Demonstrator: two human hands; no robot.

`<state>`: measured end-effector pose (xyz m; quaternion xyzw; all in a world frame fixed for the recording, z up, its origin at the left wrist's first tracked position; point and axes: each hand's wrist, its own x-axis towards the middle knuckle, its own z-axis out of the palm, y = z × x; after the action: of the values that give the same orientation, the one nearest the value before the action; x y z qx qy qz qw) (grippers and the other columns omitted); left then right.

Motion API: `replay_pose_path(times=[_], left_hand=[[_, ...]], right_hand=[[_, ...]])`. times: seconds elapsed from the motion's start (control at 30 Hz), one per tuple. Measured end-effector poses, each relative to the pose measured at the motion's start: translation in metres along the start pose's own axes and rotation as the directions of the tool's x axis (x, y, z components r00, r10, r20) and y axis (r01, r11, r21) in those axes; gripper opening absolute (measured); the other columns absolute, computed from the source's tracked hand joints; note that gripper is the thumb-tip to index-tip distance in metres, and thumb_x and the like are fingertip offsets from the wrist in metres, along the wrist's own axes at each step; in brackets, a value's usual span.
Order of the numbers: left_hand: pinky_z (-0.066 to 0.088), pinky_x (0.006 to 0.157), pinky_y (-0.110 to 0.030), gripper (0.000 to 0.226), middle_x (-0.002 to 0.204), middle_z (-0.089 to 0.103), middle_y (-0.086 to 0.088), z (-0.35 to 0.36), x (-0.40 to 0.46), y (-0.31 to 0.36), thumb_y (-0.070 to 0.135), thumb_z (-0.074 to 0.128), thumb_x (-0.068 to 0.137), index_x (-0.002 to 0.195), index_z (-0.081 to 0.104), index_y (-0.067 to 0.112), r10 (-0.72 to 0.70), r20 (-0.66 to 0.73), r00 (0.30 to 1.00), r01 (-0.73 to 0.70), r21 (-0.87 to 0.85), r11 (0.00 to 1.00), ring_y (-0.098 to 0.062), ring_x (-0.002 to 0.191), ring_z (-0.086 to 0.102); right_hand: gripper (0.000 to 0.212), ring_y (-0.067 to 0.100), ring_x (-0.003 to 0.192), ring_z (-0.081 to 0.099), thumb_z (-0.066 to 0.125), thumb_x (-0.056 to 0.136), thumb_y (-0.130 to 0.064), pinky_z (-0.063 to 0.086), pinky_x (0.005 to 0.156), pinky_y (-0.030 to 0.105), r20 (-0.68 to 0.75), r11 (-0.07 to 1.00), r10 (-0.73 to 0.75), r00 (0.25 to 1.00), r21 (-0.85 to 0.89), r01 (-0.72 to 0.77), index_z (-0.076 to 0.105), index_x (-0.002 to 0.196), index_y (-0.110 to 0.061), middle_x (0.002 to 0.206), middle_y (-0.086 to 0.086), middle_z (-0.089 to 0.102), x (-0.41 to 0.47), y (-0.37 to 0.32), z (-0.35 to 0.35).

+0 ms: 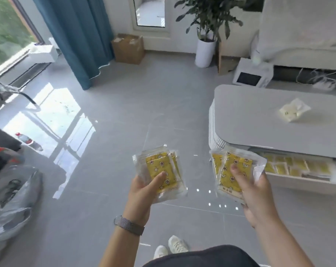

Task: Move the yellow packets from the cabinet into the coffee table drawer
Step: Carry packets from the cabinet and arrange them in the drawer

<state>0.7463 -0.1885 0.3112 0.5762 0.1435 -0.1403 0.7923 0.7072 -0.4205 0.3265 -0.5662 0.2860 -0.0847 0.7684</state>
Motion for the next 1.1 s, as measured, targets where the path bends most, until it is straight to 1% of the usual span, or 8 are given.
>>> replay_pose_path(times=[0.27, 0.4, 0.5, 0.7, 0.9, 1.0, 1.03, 1.1], left_hand=[[0.061, 0.074, -0.038, 0.026, 0.104, 0.074, -0.011, 0.052, 0.003, -0.024, 0.001, 0.061, 0.089, 0.114, 0.065, 0.008, -0.113, 0.238, 0.965, 0.086, 0.121, 0.989, -0.028, 0.094, 0.072], [0.06, 0.076, -0.041, 0.025, 0.105, 0.074, -0.013, 0.095, 0.004, -0.044, 0.002, 0.062, 0.09, 0.114, 0.065, 0.006, -0.179, 0.339, 0.924, 0.107, 0.219, 0.97, -0.031, 0.095, 0.071], [0.061, 0.073, -0.037, 0.021, 0.102, 0.075, -0.011, 0.138, 0.004, -0.058, 0.002, 0.061, 0.09, 0.109, 0.066, 0.007, -0.219, 0.399, 0.891, 0.113, 0.273, 0.956, -0.028, 0.092, 0.072], [0.058, 0.063, -0.031, 0.019, 0.099, 0.075, -0.011, 0.241, 0.012, -0.097, 0.001, 0.059, 0.092, 0.11, 0.066, 0.004, -0.279, 0.474, 0.835, 0.112, 0.351, 0.93, -0.026, 0.085, 0.073], [0.059, 0.075, -0.039, 0.02, 0.102, 0.075, -0.011, 0.362, 0.021, -0.143, 0.003, 0.059, 0.092, 0.111, 0.066, 0.006, -0.321, 0.514, 0.796, 0.141, 0.358, 0.923, -0.029, 0.092, 0.072], [0.059, 0.077, -0.039, 0.023, 0.105, 0.074, -0.012, 0.413, 0.023, -0.162, 0.005, 0.06, 0.091, 0.113, 0.066, 0.006, -0.347, 0.528, 0.776, 0.163, 0.363, 0.917, -0.03, 0.095, 0.071], [0.059, 0.075, -0.037, 0.024, 0.105, 0.074, -0.012, 0.427, 0.025, -0.167, 0.005, 0.06, 0.091, 0.114, 0.065, 0.006, -0.355, 0.53, 0.77, 0.168, 0.368, 0.915, -0.03, 0.096, 0.071], [0.059, 0.072, -0.034, 0.023, 0.106, 0.074, -0.011, 0.453, 0.029, -0.177, 0.005, 0.06, 0.091, 0.114, 0.065, 0.005, -0.373, 0.536, 0.757, 0.178, 0.38, 0.908, -0.029, 0.096, 0.071]], right_hand=[[0.046, 0.016, 0.095, 0.072, 0.074, 0.071, -0.029, 0.059, 0.071, 0.035, -0.262, 0.995, -0.05, 0.964, 0.066, 0.069, 0.061, 0.115, -0.027, 0.106, -0.002, 0.074, -0.044, 0.017, -0.066], [0.074, 0.019, 0.099, 0.071, 0.087, 0.057, -0.048, 0.059, 0.076, 0.037, -0.383, 0.988, -0.069, 0.921, 0.1, 0.115, 0.06, 0.121, -0.023, 0.11, 0.0, 0.073, -0.049, 0.019, -0.102], [0.051, 0.02, 0.101, 0.07, 0.078, 0.076, -0.029, 0.058, 0.082, 0.039, -0.463, 0.981, -0.052, 0.885, 0.144, 0.133, 0.059, 0.122, -0.021, 0.11, 0.0, 0.073, -0.042, 0.016, -0.136], [0.028, 0.014, 0.087, 0.073, 0.073, 0.084, -0.017, 0.056, 0.061, 0.024, -0.573, 0.967, 0.004, 0.819, 0.21, 0.142, 0.062, 0.109, -0.023, 0.099, -0.002, 0.075, -0.009, -0.002, -0.224], [0.03, 0.017, 0.09, 0.073, 0.074, 0.082, -0.019, 0.059, 0.065, 0.03, -0.636, 0.967, -0.007, 0.771, 0.191, 0.167, 0.062, 0.109, -0.024, 0.102, -0.001, 0.074, 0.025, -0.044, -0.34], [0.064, 0.02, 0.094, 0.072, 0.088, 0.061, -0.042, 0.06, 0.077, 0.04, -0.623, 0.974, -0.025, 0.782, 0.162, 0.16, 0.061, 0.115, -0.022, 0.109, 0.002, 0.073, 0.039, -0.066, -0.381], [0.065, 0.021, 0.096, 0.072, 0.088, 0.062, -0.042, 0.06, 0.078, 0.042, -0.615, 0.975, -0.024, 0.788, 0.161, 0.156, 0.061, 0.117, -0.02, 0.11, 0.003, 0.073, 0.046, -0.072, -0.391], [0.045, 0.022, 0.097, 0.072, 0.077, 0.076, -0.026, 0.059, 0.079, 0.042, -0.611, 0.973, -0.02, 0.792, 0.172, 0.157, 0.06, 0.117, -0.019, 0.11, 0.003, 0.073, 0.063, -0.079, -0.408]])
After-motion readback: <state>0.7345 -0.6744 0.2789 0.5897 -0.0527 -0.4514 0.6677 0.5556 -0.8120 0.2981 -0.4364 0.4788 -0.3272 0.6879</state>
